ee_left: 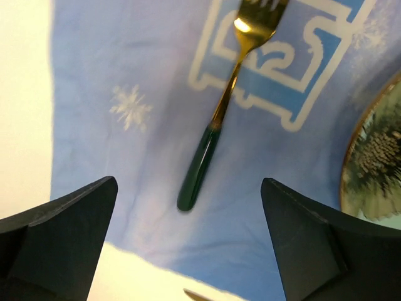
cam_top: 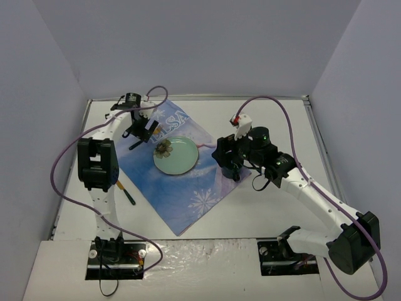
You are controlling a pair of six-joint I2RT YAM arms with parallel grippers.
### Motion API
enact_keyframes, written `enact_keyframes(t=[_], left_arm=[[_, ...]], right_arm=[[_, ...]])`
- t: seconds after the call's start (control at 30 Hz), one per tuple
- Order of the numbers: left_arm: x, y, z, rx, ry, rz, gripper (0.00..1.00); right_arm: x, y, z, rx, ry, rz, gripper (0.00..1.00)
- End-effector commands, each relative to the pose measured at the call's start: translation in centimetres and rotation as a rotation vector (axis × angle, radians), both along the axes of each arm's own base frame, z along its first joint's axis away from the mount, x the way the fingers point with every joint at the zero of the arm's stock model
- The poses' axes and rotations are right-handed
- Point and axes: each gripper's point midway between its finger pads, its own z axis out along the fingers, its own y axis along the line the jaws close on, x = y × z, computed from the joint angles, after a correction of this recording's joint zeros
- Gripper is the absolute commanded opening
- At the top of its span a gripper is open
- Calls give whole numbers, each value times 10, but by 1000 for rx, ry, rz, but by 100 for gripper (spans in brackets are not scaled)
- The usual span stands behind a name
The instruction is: Set the dinner table for one person
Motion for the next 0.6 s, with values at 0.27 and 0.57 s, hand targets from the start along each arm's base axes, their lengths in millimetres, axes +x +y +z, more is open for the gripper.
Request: enact_keyframes(t=[0.27, 0.57], left_arm=[[-121, 9, 69, -426, -205, 910, 97], [-195, 19, 27, -459, -195, 1086, 97]], right_arm=[[-10, 5, 34, 81, -75, 36, 94], [-30, 5, 33, 128, -59, 73, 95]])
